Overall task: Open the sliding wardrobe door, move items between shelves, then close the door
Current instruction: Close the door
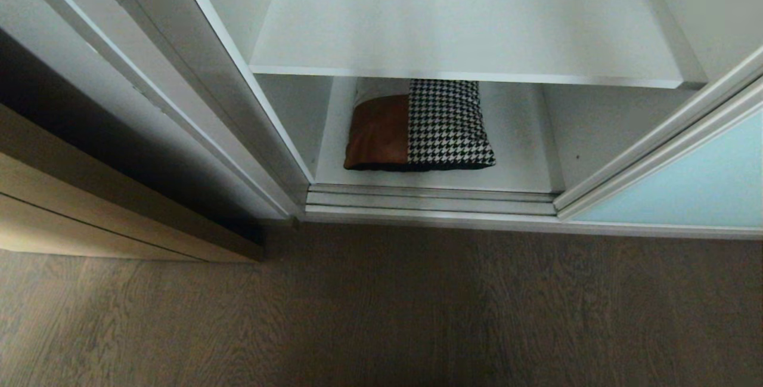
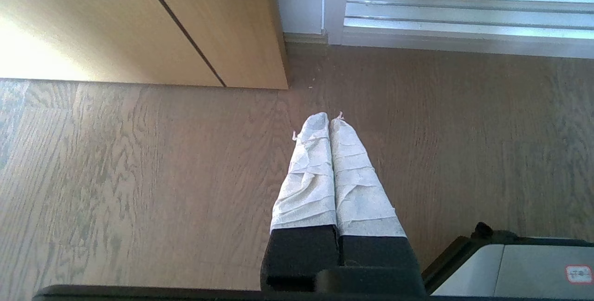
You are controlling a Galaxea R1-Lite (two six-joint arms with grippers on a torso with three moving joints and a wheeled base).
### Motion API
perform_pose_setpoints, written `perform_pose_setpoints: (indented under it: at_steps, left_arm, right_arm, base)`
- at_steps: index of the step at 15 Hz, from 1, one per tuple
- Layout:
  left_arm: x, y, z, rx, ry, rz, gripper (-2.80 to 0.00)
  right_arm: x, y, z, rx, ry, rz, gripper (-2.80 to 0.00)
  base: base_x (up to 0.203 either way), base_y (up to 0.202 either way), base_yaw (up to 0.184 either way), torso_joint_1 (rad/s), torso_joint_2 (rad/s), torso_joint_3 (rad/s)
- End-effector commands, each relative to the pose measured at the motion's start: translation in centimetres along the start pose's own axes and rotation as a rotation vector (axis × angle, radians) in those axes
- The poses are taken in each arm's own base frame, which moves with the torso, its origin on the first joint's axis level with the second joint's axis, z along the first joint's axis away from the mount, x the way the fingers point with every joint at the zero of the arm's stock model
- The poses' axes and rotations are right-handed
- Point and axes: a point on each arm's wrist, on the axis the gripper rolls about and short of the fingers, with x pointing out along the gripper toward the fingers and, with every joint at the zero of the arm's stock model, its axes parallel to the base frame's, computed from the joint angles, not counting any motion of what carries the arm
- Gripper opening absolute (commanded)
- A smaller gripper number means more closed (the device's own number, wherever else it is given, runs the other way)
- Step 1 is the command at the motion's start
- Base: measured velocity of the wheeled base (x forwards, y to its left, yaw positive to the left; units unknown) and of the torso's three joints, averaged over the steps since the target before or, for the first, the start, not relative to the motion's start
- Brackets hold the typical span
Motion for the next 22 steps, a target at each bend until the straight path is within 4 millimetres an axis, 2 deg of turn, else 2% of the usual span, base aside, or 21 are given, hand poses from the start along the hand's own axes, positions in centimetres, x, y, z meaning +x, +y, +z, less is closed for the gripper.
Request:
perform_pose_setpoints:
  at_steps: [1,4,10,17,20,22]
  left_arm:
    - [0.0,0.0,0.0,0.000,0.001,0.001,-2.80]
    - [0.0,0.0,0.0,0.000,0.001,0.001,-2.80]
    - [0.0,0.0,0.0,0.000,0.001,0.000,-2.80]
    - [0.0,0.0,0.0,0.000,0.001,0.000,-2.80]
    - [0.0,0.0,0.0,0.000,0.000,0.001,-2.80]
    - [0.0,0.0,0.0,0.000,0.001,0.001,-2.80]
  right_arm:
    - [0.8,-1.2,-0.1,0.028,-0.006,0.010,-2.80]
    - [1.5,-1.7,0.5,0.044,-0.025,0.029,-2.80]
    - [3.4,-3.0,0.3,0.052,-0.023,0.072,-2.80]
    - [4.8,-1.7,-0.6,0.106,0.007,0.179,-2.80]
    - [5.5,-2.4,-1.4,0.141,0.037,0.177,-2.80]
    - [5.7,-2.7,-1.3,0.144,0.037,0.176,-2.80]
  base:
    - [0.000,0.000,0.000,0.000,0.00,0.000]
    - [0.000,0.000,0.000,0.000,0.00,0.000]
    - [0.000,0.000,0.000,0.000,0.00,0.000]
    - [0.000,0.000,0.000,0.000,0.00,0.000]
    - [0.000,0.000,0.000,0.000,0.00,0.000]
    - [0.000,0.000,0.000,0.000,0.00,0.000]
